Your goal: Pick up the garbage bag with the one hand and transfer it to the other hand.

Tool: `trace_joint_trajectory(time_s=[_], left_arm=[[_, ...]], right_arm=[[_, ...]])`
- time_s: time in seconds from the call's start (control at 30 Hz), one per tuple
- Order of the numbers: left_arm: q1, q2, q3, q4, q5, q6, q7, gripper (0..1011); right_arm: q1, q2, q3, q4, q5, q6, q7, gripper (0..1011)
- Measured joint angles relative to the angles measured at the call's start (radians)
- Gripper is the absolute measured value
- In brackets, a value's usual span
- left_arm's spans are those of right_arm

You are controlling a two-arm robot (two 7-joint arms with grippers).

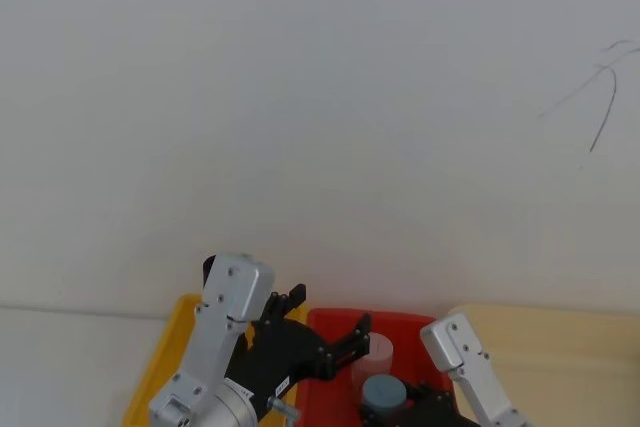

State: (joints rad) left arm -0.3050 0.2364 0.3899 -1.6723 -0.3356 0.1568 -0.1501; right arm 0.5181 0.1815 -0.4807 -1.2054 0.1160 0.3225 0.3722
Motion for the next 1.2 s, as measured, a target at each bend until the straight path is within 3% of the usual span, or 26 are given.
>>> trace_joint_trajectory(time_s=[0.47,0.93,1.2], left_arm=[[0.0,0.0,0.0,0.0,0.0,0.0,0.0,1002],[0.0,0.0,0.0,0.0,0.0,0.0,0.0,1001],[0.0,0.0,0.0,0.0,0.0,0.0,0.0,1002]], right_arm=[[-0.005,0.001,0.016,-0.006,0.001,0.004,0.009,666],[-0.036,0.035,0.06,-0.123,0.042,0.005,0.017,666],[-0.039,0.047,0.105,-0.179,0.07,0.003,0.003,666]])
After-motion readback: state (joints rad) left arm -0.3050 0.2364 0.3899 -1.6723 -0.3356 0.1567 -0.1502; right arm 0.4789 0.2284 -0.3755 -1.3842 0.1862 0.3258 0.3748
